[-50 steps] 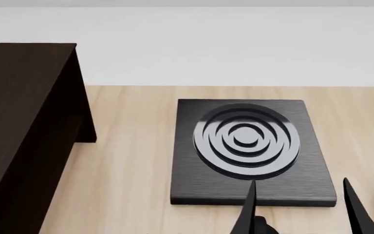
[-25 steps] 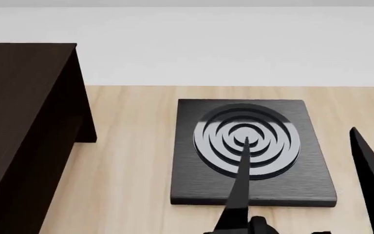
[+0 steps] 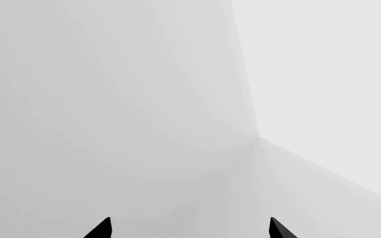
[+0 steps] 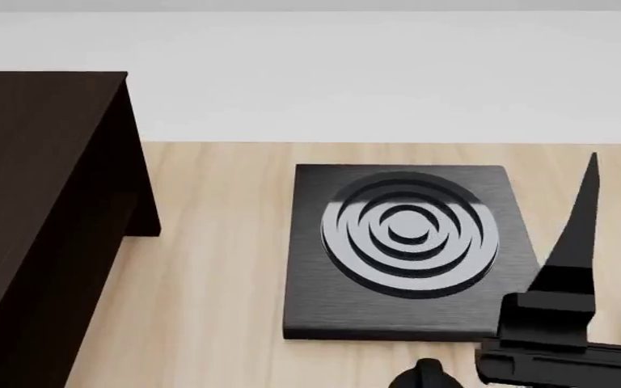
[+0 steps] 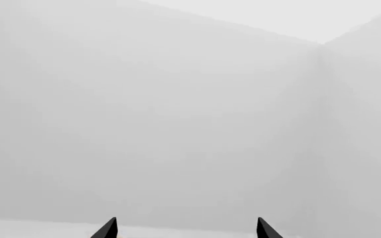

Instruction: Put the frying pan under the cabinet shelf.

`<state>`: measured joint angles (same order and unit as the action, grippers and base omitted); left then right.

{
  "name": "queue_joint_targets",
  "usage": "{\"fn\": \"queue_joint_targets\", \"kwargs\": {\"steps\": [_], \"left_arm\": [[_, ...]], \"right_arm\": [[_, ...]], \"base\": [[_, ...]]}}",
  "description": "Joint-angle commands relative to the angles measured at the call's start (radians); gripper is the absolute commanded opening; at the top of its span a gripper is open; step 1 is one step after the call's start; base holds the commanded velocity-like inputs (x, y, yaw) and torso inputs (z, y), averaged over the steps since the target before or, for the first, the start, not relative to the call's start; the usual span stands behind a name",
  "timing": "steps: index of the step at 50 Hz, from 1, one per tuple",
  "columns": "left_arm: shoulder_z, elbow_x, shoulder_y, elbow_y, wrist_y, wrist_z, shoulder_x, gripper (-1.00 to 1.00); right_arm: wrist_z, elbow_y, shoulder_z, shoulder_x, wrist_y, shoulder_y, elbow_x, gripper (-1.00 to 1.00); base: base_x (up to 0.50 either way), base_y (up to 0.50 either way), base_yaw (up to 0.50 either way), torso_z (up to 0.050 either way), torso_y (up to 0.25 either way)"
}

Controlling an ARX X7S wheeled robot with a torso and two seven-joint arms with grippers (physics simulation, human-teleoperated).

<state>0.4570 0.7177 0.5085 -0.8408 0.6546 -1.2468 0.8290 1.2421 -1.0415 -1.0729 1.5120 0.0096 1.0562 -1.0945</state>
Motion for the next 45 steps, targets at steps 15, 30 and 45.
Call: {"fn": "queue_joint_targets", "kwargs": {"steps": [15,30,45], "left_arm": [[0.003,0.008,-0.009,-0.007,-0.024,0.017,-0.012,1.0],[0.009,0.013,-0.013,-0.012,-0.039,0.023,-0.016,1.0],[0.009,0.016,-0.017,-0.013,-0.047,0.036,-0.025,1.0]], "right_arm": [[0.106,0.145,-0.134,0.059,-0.111,-0.002,-0.075,1.0],[0.036,0.334,-0.258,0.059,-0.339,-0.131,-0.035,1.0],[-0.033,0.464,-0.353,0.059,-0.455,-0.23,-0.064,1.0]], "base": [[0.0,0.0,0.0,0.0,0.0],[0.0,0.0,0.0,0.0,0.0],[0.0,0.0,0.0,0.0,0.0]]}}
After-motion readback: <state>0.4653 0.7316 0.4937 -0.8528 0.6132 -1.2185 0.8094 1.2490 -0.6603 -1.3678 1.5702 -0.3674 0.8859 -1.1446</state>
